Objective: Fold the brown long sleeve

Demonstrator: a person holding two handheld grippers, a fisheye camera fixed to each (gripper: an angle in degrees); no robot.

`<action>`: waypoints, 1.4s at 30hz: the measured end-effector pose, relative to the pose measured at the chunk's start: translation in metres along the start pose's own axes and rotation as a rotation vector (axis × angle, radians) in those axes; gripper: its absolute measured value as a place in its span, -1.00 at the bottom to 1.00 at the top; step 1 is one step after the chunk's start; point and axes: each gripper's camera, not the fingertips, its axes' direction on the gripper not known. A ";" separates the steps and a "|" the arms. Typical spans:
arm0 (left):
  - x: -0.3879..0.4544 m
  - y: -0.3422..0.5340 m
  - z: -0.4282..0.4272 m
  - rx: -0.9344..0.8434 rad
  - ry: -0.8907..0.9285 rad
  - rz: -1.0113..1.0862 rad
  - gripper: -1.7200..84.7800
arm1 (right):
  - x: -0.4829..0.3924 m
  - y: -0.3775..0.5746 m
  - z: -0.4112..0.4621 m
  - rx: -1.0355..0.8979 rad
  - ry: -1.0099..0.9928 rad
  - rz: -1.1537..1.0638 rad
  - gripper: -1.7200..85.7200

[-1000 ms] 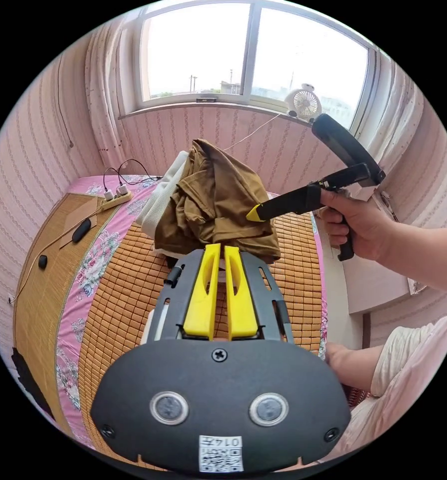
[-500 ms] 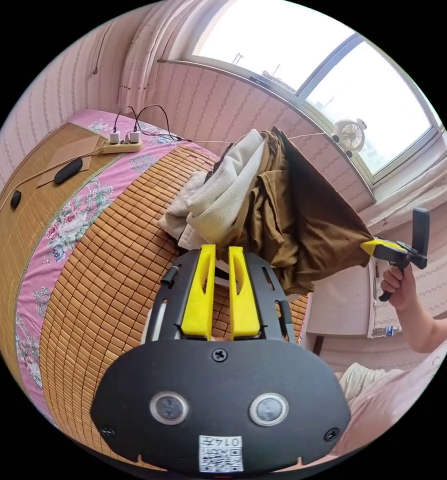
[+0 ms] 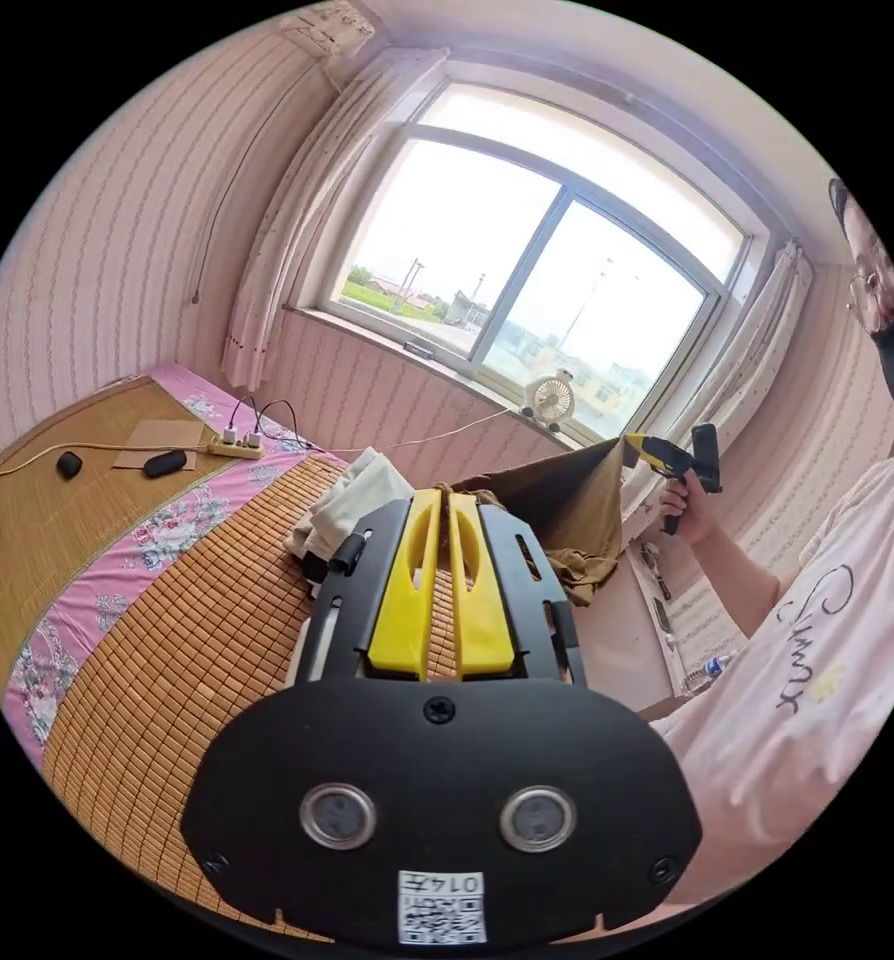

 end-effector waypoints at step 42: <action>0.194 0.124 -0.644 0.511 -0.893 -0.368 -0.98 | -0.362 -0.085 0.335 -0.354 -0.436 -0.384 -0.96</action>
